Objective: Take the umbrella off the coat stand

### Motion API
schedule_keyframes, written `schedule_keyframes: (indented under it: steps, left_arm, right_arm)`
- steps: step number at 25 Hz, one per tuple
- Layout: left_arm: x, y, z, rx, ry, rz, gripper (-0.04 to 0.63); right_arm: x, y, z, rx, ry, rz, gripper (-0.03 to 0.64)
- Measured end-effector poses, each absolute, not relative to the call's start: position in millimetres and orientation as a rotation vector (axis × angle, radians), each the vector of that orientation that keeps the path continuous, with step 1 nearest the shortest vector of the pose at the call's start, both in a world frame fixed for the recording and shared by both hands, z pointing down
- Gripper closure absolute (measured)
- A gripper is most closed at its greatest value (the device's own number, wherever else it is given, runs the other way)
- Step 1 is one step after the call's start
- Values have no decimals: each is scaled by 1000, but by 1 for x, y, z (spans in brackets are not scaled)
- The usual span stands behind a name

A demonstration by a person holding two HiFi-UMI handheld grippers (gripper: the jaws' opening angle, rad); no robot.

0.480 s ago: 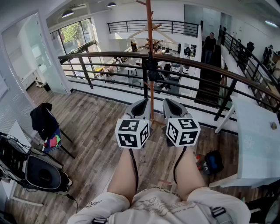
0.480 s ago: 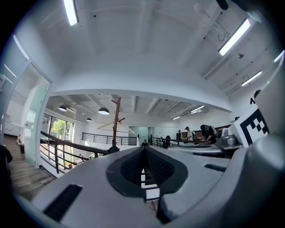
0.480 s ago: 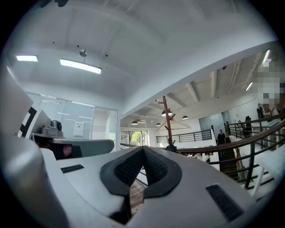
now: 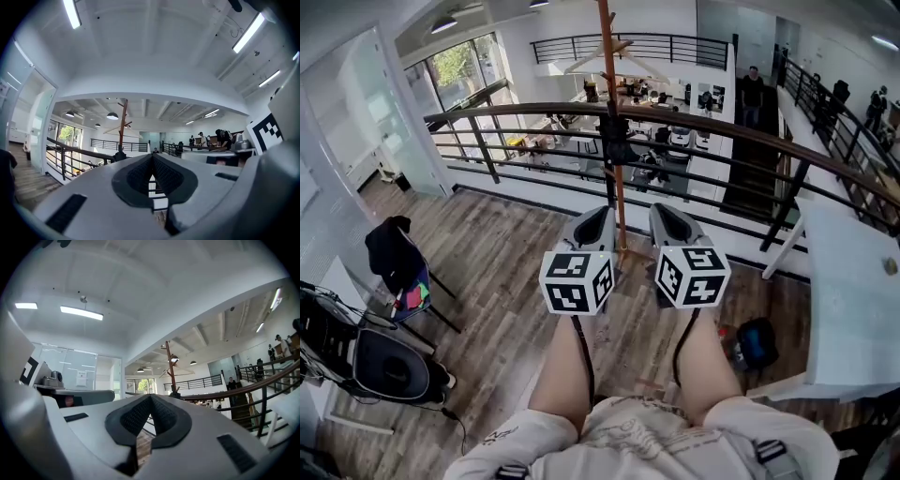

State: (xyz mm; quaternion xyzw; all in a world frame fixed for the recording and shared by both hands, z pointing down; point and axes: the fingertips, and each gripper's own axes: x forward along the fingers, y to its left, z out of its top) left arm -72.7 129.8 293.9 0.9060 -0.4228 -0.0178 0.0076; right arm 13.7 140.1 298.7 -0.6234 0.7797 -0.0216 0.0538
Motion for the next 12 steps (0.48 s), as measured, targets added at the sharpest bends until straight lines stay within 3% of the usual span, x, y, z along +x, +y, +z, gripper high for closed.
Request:
schedule_keyframes:
  steps: [12]
  left_arm:
    - [-37,77,315,2810,-1312,-45,592]
  right_arm:
    - [47,93,321,-1866,2390,-114,614]
